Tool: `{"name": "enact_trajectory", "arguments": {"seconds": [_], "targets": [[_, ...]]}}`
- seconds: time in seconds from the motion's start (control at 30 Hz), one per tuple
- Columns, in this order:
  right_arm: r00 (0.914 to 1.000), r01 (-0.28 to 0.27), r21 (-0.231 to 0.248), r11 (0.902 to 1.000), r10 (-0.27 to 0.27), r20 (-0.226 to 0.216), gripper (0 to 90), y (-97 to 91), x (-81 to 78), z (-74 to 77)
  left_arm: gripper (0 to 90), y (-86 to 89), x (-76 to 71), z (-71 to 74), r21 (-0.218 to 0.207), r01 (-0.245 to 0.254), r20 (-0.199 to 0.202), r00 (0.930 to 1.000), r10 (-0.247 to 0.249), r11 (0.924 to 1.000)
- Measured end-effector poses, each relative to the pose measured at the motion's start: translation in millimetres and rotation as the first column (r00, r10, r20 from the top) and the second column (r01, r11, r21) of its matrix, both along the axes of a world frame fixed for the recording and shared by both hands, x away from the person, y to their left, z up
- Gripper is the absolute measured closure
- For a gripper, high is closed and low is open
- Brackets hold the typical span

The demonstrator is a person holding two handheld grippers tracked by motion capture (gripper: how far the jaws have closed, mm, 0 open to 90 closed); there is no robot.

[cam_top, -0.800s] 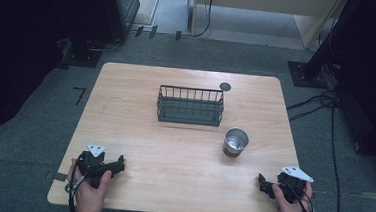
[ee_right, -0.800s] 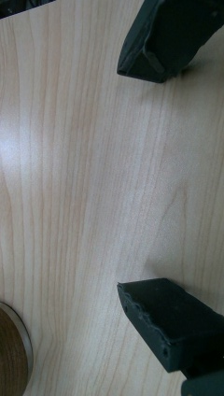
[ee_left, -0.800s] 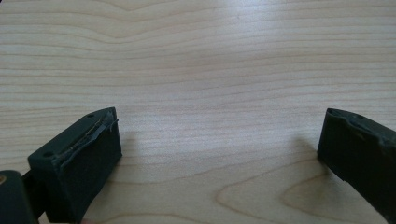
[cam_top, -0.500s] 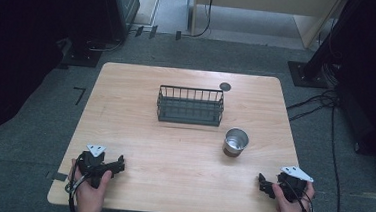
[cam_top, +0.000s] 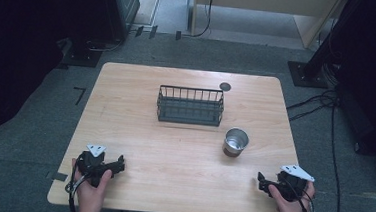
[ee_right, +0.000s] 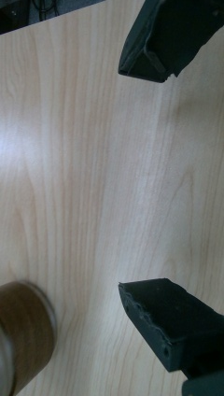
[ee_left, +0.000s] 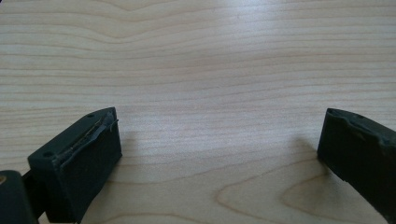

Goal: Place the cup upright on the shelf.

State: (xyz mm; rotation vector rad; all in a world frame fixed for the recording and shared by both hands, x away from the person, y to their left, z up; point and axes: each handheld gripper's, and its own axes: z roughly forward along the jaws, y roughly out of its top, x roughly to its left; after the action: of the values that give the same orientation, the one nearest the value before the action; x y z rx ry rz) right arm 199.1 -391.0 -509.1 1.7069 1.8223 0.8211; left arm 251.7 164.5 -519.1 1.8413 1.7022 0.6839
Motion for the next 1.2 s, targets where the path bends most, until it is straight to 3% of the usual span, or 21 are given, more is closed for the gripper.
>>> {"name": "enact_trajectory", "arguments": {"seconds": [0.23,0.53,1.2], "targets": [[0.9988,-0.039,0.038,0.9985,0.038,0.032,0.0,10.4,1.4,11.1,0.0,0.0,0.0,0.0,0.0,0.0,0.0,1.0,0.0,1.0],[0.9935,-0.096,0.042,0.9945,0.094,0.064,0.0,27.7,7.6,18.9,0.0,-0.3,0.1,0.1,0.002,0.008,-0.001,1.0,-0.008,1.0],[0.9826,-0.17,0.063,0.9834,0.165,0.086,0.0,57.9,28.0,28.1,0.0,-1.9,1.0,-0.1,0.002,0.012,0.0,0.9999,-0.012,0.9999]]}}
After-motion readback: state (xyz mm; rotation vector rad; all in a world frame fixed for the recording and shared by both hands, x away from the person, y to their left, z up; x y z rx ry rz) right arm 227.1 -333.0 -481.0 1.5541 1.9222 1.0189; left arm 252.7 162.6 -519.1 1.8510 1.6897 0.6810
